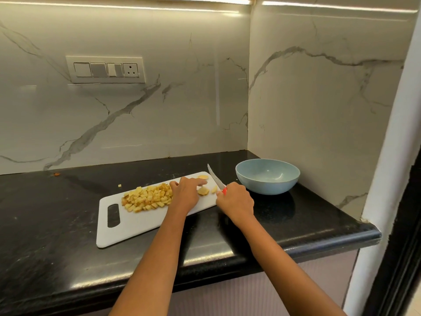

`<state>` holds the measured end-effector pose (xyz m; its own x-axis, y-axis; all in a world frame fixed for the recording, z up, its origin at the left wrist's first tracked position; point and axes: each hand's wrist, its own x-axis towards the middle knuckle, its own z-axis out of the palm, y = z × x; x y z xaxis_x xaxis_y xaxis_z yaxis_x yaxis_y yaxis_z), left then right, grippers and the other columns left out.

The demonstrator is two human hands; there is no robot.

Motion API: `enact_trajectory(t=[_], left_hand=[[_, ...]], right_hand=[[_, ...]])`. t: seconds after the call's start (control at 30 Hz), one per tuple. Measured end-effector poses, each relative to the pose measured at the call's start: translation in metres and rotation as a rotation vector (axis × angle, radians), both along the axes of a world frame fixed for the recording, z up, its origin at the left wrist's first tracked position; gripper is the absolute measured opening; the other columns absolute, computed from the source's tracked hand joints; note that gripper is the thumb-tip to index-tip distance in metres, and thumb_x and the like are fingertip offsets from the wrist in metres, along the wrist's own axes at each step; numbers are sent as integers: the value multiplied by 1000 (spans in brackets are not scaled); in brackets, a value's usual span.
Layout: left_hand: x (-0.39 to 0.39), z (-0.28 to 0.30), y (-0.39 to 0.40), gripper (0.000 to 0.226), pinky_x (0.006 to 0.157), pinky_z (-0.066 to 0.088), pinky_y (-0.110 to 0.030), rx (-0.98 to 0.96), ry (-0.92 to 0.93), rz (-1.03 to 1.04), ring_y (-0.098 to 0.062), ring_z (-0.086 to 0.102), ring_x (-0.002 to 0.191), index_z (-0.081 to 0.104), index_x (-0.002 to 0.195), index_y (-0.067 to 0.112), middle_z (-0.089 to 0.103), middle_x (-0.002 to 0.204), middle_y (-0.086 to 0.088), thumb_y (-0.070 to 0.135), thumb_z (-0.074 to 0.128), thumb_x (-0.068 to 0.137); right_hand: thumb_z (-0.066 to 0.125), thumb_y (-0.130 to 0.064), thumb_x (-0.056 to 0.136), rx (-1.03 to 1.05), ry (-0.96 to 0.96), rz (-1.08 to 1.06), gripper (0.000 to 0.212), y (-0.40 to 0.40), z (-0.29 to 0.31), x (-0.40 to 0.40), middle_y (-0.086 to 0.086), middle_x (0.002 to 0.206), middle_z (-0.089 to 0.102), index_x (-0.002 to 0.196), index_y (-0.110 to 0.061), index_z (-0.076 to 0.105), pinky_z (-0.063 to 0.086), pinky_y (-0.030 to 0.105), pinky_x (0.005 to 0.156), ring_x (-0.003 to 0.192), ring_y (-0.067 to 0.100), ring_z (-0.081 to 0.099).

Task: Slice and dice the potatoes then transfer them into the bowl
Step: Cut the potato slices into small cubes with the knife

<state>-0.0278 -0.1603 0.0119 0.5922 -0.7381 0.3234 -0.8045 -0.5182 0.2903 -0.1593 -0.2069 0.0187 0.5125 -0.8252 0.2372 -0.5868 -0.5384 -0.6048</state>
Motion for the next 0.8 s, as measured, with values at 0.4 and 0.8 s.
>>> enact_trajectory(t=[0.4,0.8], left_hand=[[9,-2,-6,41,105,20,-42,-12,64,-12,-20,41,126,59,118,35,55,130,6,5,48,93],[6,3,-6,49,108,18,-41,59,79,-38,-23,35,132,54,125,37,49,138,-1,0,42,94]], right_hand=[[60,-20,87,102,-13,38,16,-26,3,30,3,86,51,99,-11,58,40,27,64,80,16,51],[60,-15,87,180,-94,31,18,-40,6,34,5,91,53,103,-9,56,38,25,63,81,16,51]])
